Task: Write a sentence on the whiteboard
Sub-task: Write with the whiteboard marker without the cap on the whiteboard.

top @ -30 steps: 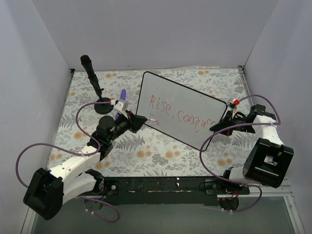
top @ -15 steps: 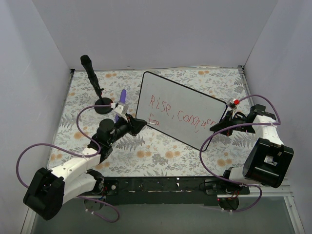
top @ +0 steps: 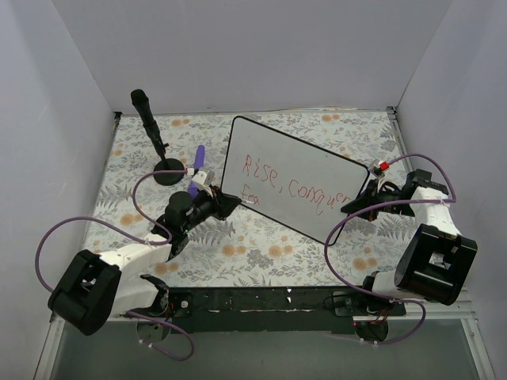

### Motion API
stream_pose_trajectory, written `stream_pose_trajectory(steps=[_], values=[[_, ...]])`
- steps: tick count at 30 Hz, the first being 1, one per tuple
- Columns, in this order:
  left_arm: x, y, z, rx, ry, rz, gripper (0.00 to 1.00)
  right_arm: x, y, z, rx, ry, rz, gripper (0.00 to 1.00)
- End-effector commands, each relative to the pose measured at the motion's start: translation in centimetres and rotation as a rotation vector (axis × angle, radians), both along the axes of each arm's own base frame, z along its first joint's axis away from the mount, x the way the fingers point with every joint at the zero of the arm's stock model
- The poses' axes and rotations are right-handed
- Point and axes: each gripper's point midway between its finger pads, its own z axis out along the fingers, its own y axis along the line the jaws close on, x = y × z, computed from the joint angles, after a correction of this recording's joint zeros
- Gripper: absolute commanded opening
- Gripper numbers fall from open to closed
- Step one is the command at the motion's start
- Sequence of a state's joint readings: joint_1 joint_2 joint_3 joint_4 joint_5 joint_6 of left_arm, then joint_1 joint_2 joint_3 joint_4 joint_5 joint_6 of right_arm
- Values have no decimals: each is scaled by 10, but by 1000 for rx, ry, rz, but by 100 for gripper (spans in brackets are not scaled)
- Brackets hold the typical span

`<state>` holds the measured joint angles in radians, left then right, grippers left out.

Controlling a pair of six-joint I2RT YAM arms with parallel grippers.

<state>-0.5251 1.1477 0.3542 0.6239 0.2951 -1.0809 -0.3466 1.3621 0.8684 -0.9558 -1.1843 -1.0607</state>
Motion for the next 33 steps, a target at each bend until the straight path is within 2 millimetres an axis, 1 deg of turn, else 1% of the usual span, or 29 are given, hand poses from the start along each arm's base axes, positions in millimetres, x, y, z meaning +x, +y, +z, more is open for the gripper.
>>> stream_pose_trajectory(steps=[1, 3, 6, 7, 12, 13, 14, 16, 20, 26, 33], values=[[14, -1, 15, -14, -77, 20, 0, 2, -4, -7, -79, -54, 20, 1], [19, -3, 18, -20, -85, 27, 0, 2, -5, -7, -80, -56, 20, 1], [26, -4, 13, -14, -79, 40, 0, 2, -4, -7, -78, -55, 20, 1], [28, -5, 5, -4, -61, 40, 0, 2, -5, -7, -79, -53, 20, 1], [35, -10, -1, -5, -54, 39, 0, 2, -5, -7, -81, -55, 21, 1], [36, -11, 2, -12, -62, 38, 0, 2, -5, -8, -79, -53, 20, 1], [37, -12, -2, -6, -55, 36, 0, 2, -4, -8, -78, -51, 22, 1], [40, -14, 1, -10, -61, 34, 0, 2, -5, -8, -80, -54, 22, 1], [45, -18, 0, -11, -59, 27, 0, 2, -5, -8, -81, -50, 22, 1], [47, -21, -5, -8, -48, 19, 0, 2, -5, -9, -80, -48, 22, 1], [45, -22, -8, -1, -36, 7, 0, 2, -5, -9, -82, -50, 22, 1]])
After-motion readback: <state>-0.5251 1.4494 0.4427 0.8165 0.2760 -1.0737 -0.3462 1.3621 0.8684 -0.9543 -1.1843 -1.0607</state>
